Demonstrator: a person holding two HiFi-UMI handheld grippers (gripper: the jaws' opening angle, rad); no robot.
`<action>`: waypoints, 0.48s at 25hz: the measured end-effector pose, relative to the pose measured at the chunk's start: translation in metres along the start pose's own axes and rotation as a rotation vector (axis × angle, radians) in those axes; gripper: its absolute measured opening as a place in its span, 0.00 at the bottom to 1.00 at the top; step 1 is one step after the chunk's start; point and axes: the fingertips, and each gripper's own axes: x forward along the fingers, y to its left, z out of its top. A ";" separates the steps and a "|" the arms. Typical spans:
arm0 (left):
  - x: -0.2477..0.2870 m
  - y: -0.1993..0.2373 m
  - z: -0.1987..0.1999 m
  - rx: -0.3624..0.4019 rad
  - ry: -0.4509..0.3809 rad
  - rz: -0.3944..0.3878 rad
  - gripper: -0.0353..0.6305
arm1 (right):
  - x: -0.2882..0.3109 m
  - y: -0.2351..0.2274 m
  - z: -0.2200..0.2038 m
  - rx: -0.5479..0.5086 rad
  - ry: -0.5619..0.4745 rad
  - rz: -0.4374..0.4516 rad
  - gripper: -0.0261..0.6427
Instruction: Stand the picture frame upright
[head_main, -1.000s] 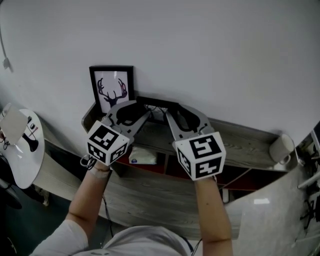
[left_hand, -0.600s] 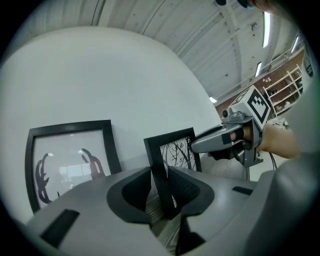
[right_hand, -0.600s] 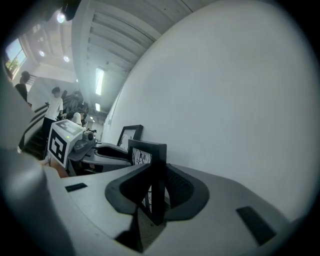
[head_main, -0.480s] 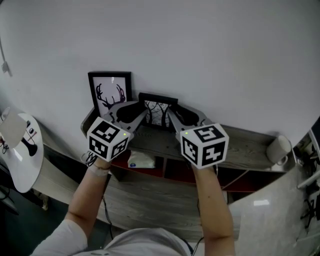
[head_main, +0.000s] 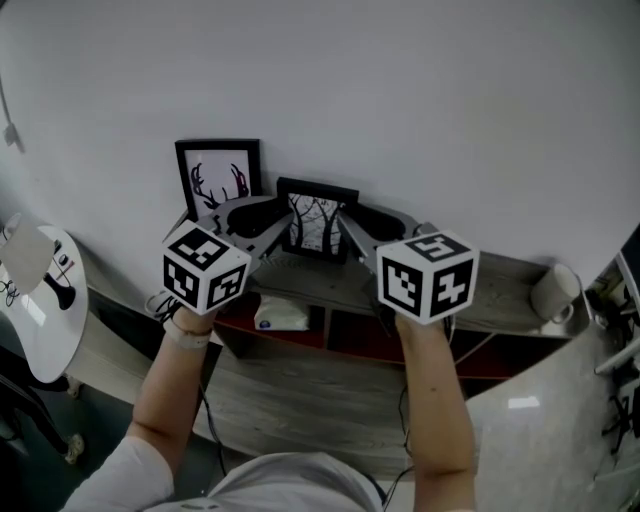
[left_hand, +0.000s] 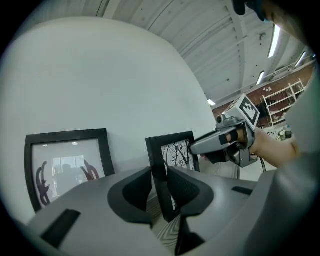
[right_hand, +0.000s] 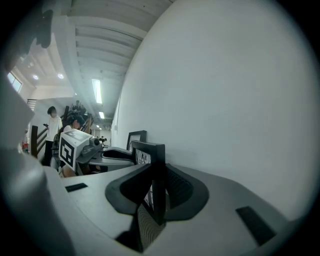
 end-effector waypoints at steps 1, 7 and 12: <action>0.000 -0.001 -0.002 0.000 0.013 0.001 0.21 | -0.001 0.001 -0.001 -0.005 0.008 0.003 0.17; 0.009 -0.001 -0.018 -0.056 0.047 -0.016 0.21 | 0.004 -0.005 -0.015 0.023 0.029 0.009 0.16; 0.014 0.000 -0.018 -0.062 0.033 -0.014 0.21 | 0.007 -0.013 -0.014 0.024 -0.018 -0.025 0.17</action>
